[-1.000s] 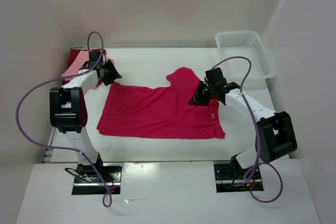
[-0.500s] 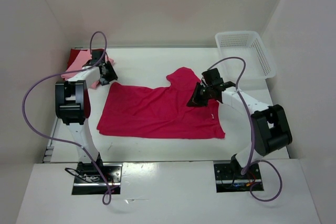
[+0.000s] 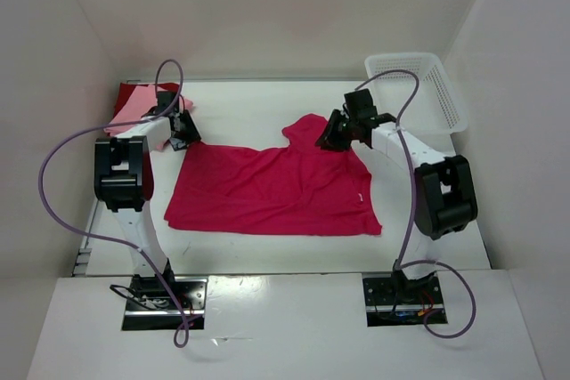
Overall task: Fold and stack the t-shirts
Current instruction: Grap the side of the flattened tshirt furthest away from the robot with both arms
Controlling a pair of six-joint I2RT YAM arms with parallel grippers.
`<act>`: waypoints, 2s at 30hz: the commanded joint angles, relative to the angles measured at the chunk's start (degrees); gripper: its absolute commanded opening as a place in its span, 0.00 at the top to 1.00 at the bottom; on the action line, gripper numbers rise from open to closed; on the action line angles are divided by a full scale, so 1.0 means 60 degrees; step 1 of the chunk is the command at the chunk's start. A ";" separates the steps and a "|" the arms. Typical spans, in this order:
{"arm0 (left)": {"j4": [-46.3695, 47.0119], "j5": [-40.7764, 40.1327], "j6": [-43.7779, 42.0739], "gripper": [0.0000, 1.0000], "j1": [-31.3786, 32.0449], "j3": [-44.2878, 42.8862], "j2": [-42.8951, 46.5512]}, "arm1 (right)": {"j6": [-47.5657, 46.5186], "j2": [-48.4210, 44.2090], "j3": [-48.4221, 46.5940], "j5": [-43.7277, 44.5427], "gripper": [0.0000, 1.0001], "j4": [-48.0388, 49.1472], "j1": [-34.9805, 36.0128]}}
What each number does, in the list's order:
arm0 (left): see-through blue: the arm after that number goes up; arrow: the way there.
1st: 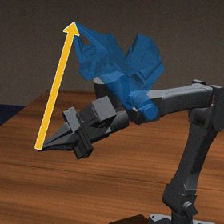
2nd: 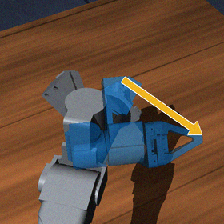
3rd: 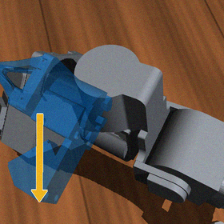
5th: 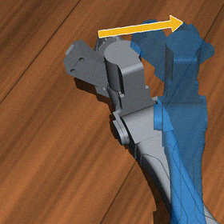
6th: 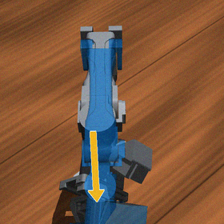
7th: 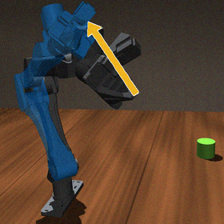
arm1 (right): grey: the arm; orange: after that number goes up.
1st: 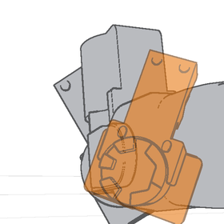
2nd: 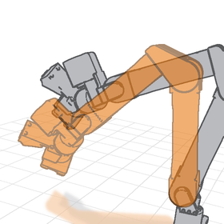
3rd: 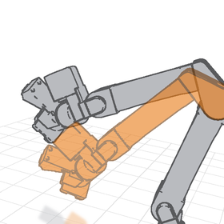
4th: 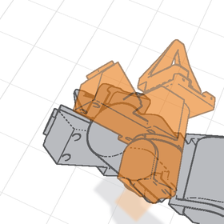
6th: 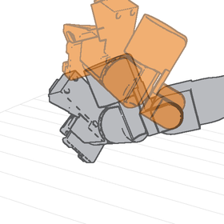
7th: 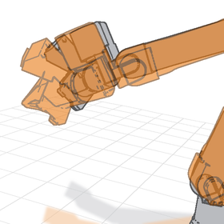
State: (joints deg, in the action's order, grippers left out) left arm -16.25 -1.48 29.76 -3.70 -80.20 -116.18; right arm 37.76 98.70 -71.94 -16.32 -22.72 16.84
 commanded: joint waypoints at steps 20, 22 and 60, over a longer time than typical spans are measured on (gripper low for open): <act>0.0746 0.0510 0.0284 0.87 0.0002 0.0023 0.0203 | -0.1518 0.7114 -0.8949 0.3686 0.44 -0.1147 -0.0229; 0.0833 0.0611 0.0284 0.87 0.0002 0.0023 0.0203 | -0.1692 0.7645 -0.9671 0.3686 0.44 -0.1849 -0.0229; 0.0921 0.1081 0.0372 0.94 0.0002 0.0682 0.1285 | -0.1884 0.4854 -0.7855 0.3189 1.00 -0.2018 0.0065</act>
State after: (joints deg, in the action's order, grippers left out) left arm -11.46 3.81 32.10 -3.73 -76.60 -114.59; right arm 26.30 141.86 -126.21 3.44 -36.75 17.37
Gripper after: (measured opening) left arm 0.067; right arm 0.008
